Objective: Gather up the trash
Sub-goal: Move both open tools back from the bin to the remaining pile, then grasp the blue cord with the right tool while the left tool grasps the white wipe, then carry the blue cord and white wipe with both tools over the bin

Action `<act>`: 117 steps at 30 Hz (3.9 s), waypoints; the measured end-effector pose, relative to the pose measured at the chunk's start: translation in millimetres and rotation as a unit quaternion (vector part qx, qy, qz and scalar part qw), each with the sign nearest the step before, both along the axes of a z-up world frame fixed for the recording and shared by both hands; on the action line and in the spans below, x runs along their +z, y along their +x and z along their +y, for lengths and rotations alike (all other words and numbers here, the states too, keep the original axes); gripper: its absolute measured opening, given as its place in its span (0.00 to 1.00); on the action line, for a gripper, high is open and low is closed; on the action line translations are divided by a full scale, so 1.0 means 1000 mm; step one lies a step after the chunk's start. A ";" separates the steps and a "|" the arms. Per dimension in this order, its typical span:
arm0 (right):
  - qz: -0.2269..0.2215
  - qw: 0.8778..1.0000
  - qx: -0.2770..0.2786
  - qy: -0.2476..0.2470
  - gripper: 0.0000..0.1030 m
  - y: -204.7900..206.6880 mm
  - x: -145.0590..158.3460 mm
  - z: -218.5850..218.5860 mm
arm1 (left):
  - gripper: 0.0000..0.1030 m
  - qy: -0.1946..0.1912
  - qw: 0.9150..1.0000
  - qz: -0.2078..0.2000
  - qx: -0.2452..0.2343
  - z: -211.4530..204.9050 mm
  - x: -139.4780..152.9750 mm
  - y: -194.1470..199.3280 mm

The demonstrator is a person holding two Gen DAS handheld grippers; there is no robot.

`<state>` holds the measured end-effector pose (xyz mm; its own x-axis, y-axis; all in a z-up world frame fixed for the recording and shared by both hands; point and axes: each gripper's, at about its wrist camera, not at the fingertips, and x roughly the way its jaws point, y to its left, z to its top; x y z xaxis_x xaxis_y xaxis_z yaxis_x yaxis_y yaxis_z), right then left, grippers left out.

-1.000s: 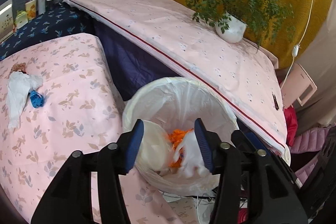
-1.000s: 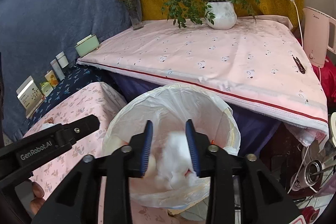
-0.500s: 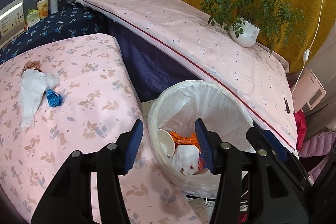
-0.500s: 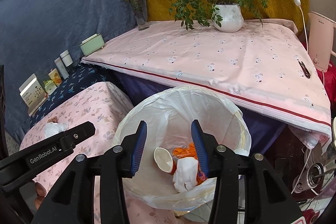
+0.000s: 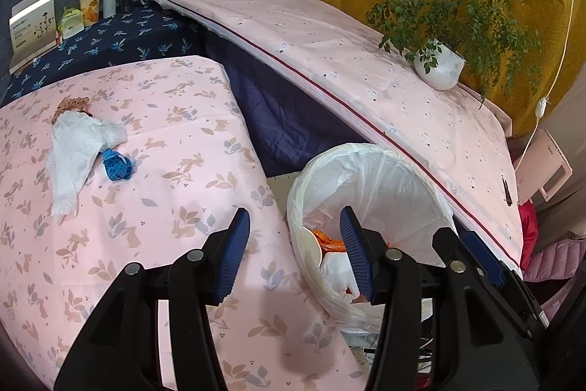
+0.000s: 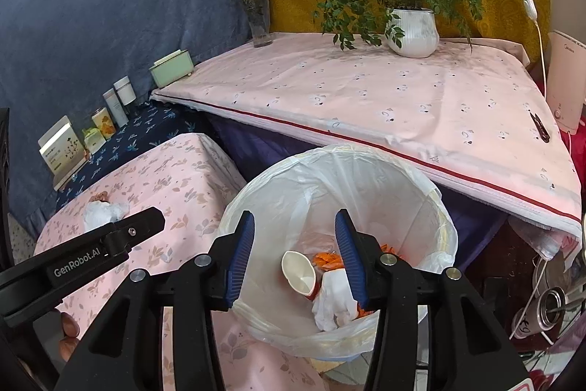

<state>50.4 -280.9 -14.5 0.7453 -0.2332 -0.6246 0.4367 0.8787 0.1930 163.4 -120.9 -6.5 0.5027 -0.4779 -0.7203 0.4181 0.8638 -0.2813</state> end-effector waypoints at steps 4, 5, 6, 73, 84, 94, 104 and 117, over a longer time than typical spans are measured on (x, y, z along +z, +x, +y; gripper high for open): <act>0.002 1.000 0.004 -0.001 0.45 0.002 0.000 0.007 | 0.47 0.001 1.000 0.003 0.006 0.007 -0.002 0.002; 0.003 1.000 0.005 -0.002 0.46 0.002 0.000 0.009 | 0.47 0.001 1.000 0.003 0.007 0.009 -0.003 0.002; 0.003 1.000 0.006 -0.002 0.47 0.003 0.000 0.010 | 0.47 0.001 1.000 0.004 0.009 0.011 -0.003 0.002; 0.090 0.976 0.199 -0.024 0.58 0.189 -0.066 0.216 | 0.84 0.020 0.977 0.056 0.205 0.226 -0.074 0.142; 0.108 0.971 0.210 -0.027 0.51 0.223 -0.087 0.220 | 0.55 0.013 0.983 0.060 0.171 0.215 -0.087 0.164; 0.110 0.971 0.210 -0.012 0.27 0.204 -0.088 0.217 | 0.07 -0.010 0.985 0.074 0.154 0.212 -0.087 0.140; 0.111 0.974 0.197 0.003 0.25 0.160 -0.084 0.203 | 0.05 -0.015 0.984 0.081 0.161 0.214 -0.083 0.098; 0.091 0.981 0.169 0.013 0.24 0.110 -0.062 0.167 | 0.05 -0.012 0.989 0.054 0.134 0.177 -0.049 0.053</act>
